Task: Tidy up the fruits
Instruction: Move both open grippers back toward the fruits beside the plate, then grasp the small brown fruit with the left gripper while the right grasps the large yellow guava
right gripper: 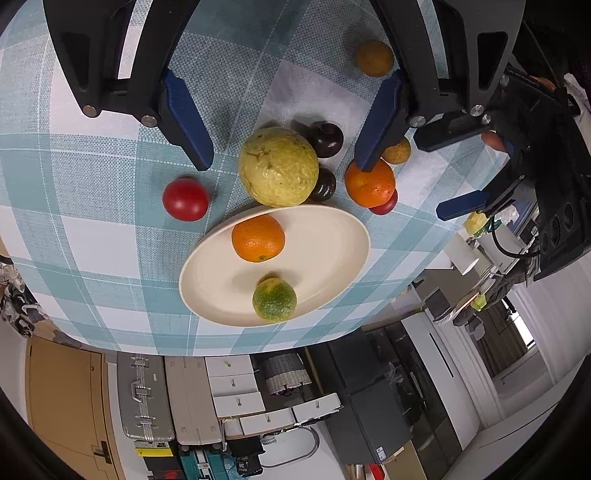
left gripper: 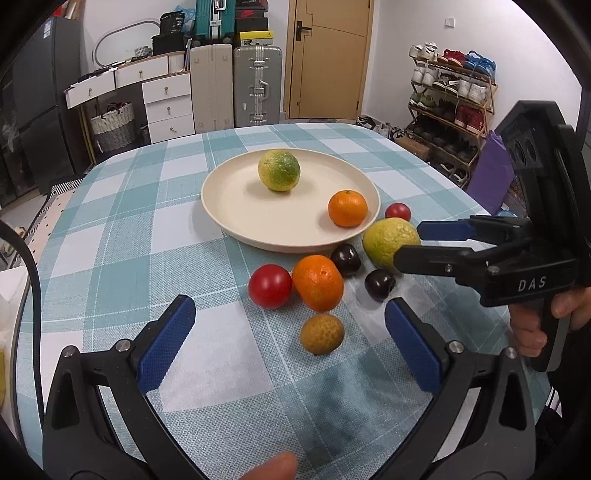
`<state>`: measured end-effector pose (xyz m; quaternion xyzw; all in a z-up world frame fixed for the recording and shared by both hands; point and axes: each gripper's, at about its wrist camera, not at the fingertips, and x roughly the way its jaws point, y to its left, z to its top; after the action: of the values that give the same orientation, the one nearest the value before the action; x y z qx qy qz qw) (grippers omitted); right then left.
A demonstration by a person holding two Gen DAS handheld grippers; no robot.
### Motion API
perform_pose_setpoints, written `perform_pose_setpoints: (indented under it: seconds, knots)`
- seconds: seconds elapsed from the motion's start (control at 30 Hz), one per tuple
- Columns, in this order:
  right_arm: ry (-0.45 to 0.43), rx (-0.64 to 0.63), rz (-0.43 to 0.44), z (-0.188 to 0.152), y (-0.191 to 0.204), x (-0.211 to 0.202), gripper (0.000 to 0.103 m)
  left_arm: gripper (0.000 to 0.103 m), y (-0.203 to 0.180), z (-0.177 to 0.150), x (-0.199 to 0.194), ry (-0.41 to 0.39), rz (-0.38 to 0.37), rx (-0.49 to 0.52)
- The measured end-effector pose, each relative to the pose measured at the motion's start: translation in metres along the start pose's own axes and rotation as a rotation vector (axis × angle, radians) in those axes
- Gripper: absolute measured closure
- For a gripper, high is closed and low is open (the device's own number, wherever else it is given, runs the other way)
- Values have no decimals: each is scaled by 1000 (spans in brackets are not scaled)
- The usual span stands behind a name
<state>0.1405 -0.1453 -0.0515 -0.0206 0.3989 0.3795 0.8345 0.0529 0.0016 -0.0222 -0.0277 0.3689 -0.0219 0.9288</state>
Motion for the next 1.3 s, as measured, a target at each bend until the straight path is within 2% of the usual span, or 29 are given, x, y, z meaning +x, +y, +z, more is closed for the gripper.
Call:
perform_pose_setpoints:
  seconds: [0.23,0.3,0.43,0.5,0.83,1.07,1.17,1.3]
  knots:
    - [10,16,-4,2,-2,4,26,0,0,-2,7,33,-4,10]
    - [18,11,-8,3,-2,7,30,1,1,-3,11,51,-13,10]
    - [21,14,3,5,-2,10,32,6,2,-3,16,74,-22,12]
    - [19,14,3,4,-2,10,34,13,2,-4,17,80,-33,13]
    - [25,19,2,5,-3,12,40,37,-4,-10,23,126,-98,53]
    - [28,15,5,5,-3,13,43,62,-8,-13,26,151,-120,75]
    - [25,16,6,5,-3,12,43,77,-8,-14,27,154,-129,76]
    - [25,19,5,5,-4,11,44,77,-6,-14,28,151,-134,71]
